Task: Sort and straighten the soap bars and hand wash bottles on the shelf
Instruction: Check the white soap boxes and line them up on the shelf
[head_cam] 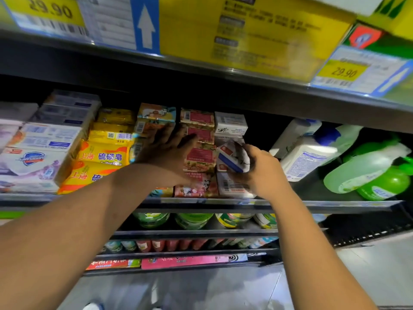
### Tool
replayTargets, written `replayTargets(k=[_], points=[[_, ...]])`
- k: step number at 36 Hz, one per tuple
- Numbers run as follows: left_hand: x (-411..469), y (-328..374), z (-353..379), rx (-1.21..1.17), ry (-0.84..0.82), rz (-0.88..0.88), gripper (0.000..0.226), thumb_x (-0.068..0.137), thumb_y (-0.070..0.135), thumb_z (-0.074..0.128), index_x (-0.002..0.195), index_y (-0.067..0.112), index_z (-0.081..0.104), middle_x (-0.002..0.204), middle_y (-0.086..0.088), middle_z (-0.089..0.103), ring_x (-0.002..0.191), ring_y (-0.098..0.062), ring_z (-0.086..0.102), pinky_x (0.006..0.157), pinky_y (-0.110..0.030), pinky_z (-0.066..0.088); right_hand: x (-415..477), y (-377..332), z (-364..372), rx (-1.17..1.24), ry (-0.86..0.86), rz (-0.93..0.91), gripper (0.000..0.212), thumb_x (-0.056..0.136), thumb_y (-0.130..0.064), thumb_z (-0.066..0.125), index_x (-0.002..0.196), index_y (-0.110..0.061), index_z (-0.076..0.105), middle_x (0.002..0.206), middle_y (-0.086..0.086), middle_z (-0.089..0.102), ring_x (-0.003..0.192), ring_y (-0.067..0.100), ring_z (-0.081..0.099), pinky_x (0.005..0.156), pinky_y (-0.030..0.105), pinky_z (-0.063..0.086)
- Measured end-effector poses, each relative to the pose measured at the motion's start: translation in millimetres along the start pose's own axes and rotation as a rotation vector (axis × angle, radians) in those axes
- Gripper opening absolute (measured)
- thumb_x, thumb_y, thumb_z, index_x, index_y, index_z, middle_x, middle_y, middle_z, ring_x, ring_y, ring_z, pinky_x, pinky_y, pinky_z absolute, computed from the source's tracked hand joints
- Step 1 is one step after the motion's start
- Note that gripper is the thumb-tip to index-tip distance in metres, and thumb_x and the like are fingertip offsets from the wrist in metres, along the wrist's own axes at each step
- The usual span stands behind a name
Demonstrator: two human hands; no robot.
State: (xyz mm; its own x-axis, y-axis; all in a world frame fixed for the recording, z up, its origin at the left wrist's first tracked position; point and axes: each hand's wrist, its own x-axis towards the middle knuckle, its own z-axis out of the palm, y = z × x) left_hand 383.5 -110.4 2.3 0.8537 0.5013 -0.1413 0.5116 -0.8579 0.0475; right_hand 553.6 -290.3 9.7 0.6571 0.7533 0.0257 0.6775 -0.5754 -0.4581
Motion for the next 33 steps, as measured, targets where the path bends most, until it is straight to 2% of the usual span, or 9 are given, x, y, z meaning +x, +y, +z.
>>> replayTargets(k=[7, 12, 14, 17, 20, 22, 26, 31, 33], points=[[-1, 1, -1, 0.003, 0.004, 0.006, 0.126, 0.066, 0.092, 0.051, 0.155, 0.037, -0.019, 0.161, 0.002, -0.031, 0.148, -0.026, -0.030, 0.120, -0.048, -0.012, -30, -6, -8, 0.221, 0.122, 0.055, 0.057, 0.067, -0.025, 0.088, 0.117, -0.030, 0.063, 0.112, -0.002, 0.068, 0.101, 0.022, 0.063, 0.082, 0.036, 0.054], [-2, 1, -6, 0.018, -0.042, 0.010, 0.124, 0.065, 0.095, 0.046, 0.152, 0.040, -0.024, 0.160, 0.003, -0.032, 0.148, -0.026, -0.029, 0.122, -0.052, -0.009, -52, -12, -12, 0.293, 0.164, 0.065, 0.063, 0.074, -0.027, 0.086, 0.131, -0.027, 0.059, 0.124, -0.005, 0.066, 0.108, 0.018, 0.060, 0.079, 0.028, 0.045], [-1, -2, -13, -0.041, -0.116, 0.020, 0.119, 0.067, 0.096, 0.042, 0.148, 0.045, -0.028, 0.158, 0.006, -0.036, 0.147, -0.025, -0.032, 0.121, -0.052, -0.010, -60, -18, -17, 0.348, 0.164, 0.081, 0.067, 0.076, -0.028, 0.086, 0.136, -0.027, 0.056, 0.128, -0.008, 0.064, 0.113, 0.015, 0.058, 0.083, 0.027, 0.045], [-1, -8, -21, -0.163, -0.199, 0.057, 0.110, 0.070, 0.093, 0.045, 0.143, 0.055, -0.028, 0.151, 0.015, -0.043, 0.145, -0.021, -0.034, 0.121, -0.052, -0.010, -71, -26, -24, 0.415, 0.149, 0.107, 0.069, 0.076, -0.027, 0.087, 0.138, -0.026, 0.055, 0.119, -0.010, 0.063, 0.104, 0.009, 0.056, 0.071, 0.007, 0.041], [-7, -14, -23, -0.403, -0.149, 0.164, 0.105, 0.078, 0.072, 0.066, 0.146, 0.063, -0.013, 0.146, 0.023, -0.046, 0.149, -0.013, -0.020, 0.124, -0.048, 0.010, -81, -34, -32, 0.541, 0.117, 0.127, 0.064, 0.075, -0.028, 0.088, 0.132, -0.026, 0.059, 0.109, -0.010, 0.067, 0.096, 0.009, 0.062, 0.066, 0.004, 0.044], [-16, -17, -23, -0.550, -0.016, 0.256, 0.103, 0.081, 0.050, 0.077, 0.147, 0.062, -0.001, 0.155, 0.025, -0.036, 0.148, -0.002, -0.006, 0.121, -0.037, 0.026, -87, -39, -34, 0.645, 0.070, 0.148, 0.060, 0.075, -0.031, 0.088, 0.128, -0.028, 0.061, 0.106, -0.003, 0.069, 0.095, 0.011, 0.065, 0.070, 0.014, 0.052], [-52, -12, -28, -0.635, 0.155, 0.450, 0.105, 0.080, 0.049, 0.078, 0.137, 0.074, -0.006, 0.156, 0.036, -0.015, 0.148, 0.006, -0.011, 0.122, -0.026, 0.013, -99, -50, -28, 0.947, -0.006, 0.187, 0.047, 0.067, -0.033, 0.090, 0.109, -0.025, 0.071, 0.103, 0.008, 0.075, 0.094, 0.025, 0.070, 0.091, 0.049, 0.056], [-106, 0, -23, -0.814, 0.310, 0.456, 0.073, 0.073, 0.057, 0.073, 0.129, 0.076, 0.029, 0.137, 0.050, 0.032, 0.136, 0.006, 0.038, 0.112, -0.025, 0.036, -112, -77, -19, 1.210, -0.149, 0.198, 0.014, 0.090, -0.018, 0.070, 0.103, -0.013, 0.070, 0.086, 0.010, 0.074, 0.073, 0.022, 0.068, 0.062, 0.026, 0.053], [-121, -1, -19, -1.002, 0.333, 0.365, 0.052, 0.073, 0.054, 0.073, 0.115, 0.069, 0.047, 0.121, 0.035, 0.055, 0.114, -0.002, 0.059, 0.095, -0.031, 0.052, -118, -90, -15, 1.205, -0.223, 0.205, 0.017, 0.092, -0.024, 0.066, 0.104, -0.014, 0.071, 0.088, 0.010, 0.076, 0.072, 0.022, 0.070, 0.061, 0.026, 0.051]])
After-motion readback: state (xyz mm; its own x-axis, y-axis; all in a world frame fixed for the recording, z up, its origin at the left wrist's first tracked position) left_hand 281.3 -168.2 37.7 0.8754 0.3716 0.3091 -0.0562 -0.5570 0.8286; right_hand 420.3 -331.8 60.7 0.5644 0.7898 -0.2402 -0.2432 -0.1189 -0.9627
